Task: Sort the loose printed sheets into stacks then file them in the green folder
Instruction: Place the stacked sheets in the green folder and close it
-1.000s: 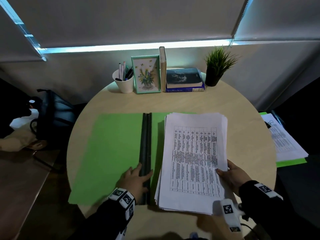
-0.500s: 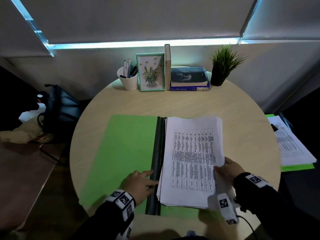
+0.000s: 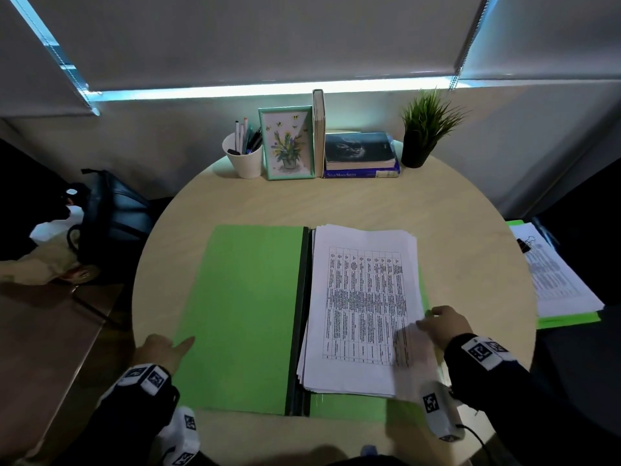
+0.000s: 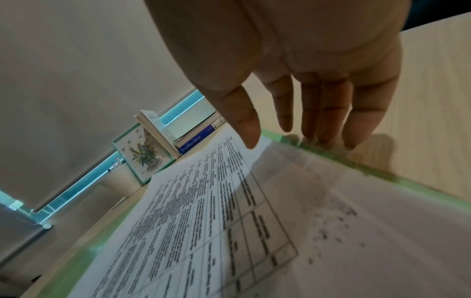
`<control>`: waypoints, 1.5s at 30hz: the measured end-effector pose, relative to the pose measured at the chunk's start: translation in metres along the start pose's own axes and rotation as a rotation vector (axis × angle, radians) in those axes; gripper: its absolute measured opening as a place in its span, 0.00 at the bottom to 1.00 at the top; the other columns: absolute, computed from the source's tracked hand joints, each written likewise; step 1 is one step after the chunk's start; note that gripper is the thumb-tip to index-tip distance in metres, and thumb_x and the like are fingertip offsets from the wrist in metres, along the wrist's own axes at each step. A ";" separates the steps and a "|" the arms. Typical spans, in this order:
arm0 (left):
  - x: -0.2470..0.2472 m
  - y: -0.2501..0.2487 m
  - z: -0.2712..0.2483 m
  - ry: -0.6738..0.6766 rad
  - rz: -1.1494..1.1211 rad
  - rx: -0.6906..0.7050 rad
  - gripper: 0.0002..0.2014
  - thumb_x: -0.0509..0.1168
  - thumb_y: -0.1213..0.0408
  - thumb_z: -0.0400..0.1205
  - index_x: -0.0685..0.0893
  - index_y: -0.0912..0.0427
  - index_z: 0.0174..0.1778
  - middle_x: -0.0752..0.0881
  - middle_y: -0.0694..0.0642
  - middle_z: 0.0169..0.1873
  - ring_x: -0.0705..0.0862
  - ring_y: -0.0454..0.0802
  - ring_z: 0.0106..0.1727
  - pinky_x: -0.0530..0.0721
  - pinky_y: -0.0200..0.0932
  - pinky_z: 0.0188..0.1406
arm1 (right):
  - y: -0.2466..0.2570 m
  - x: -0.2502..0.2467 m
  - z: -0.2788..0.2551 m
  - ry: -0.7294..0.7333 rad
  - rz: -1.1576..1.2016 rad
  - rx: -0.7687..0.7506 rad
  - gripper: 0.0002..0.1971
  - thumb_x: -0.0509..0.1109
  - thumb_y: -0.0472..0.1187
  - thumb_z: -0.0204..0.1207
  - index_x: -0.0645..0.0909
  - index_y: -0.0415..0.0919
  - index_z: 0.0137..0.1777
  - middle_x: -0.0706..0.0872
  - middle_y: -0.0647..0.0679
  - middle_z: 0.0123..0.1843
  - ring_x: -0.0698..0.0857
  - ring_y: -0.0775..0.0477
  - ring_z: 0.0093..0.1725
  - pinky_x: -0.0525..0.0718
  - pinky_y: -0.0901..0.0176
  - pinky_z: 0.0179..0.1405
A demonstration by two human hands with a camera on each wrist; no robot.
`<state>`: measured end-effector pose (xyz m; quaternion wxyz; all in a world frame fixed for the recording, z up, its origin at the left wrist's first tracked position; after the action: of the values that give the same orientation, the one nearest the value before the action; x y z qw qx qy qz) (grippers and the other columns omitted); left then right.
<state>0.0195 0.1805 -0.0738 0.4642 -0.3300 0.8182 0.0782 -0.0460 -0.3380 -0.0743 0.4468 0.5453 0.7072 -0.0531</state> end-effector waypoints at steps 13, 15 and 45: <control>-0.042 -0.031 -0.020 0.004 0.023 0.118 0.19 0.55 0.59 0.86 0.77 0.70 0.66 0.77 0.68 0.69 0.77 0.61 0.69 0.74 0.43 0.62 | -0.011 -0.001 -0.016 0.064 0.010 -0.103 0.24 0.71 0.40 0.74 0.77 0.36 0.71 0.79 0.39 0.72 0.79 0.40 0.70 0.74 0.58 0.67; -0.063 -0.040 -0.031 0.013 -0.123 0.191 0.15 0.61 0.63 0.84 0.81 0.68 0.62 0.81 0.68 0.64 0.79 0.64 0.66 0.75 0.45 0.60 | -0.012 0.000 -0.018 0.064 -0.001 -0.124 0.24 0.71 0.40 0.74 0.77 0.37 0.71 0.79 0.38 0.72 0.79 0.40 0.70 0.74 0.58 0.66; 0.141 -0.183 -0.195 0.311 0.548 0.864 0.38 0.65 0.43 0.76 0.55 0.37 0.80 0.44 0.50 0.84 0.42 0.53 0.84 0.46 0.57 0.83 | -0.026 -0.024 -0.055 0.198 -0.227 -0.429 0.26 0.70 0.39 0.75 0.72 0.47 0.74 0.82 0.42 0.63 0.84 0.43 0.57 0.81 0.55 0.62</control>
<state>-0.0561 -0.1112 -0.0470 0.3935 0.1092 0.8912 -0.1976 -0.0987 -0.3344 -0.0354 0.4720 0.3578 0.7992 0.1022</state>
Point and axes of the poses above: each hand's wrist, its own z-axis towards the middle knuckle, its own x-axis out of the palm, y = z × x, the point moved 5 cm from there along z, towards the middle knuckle
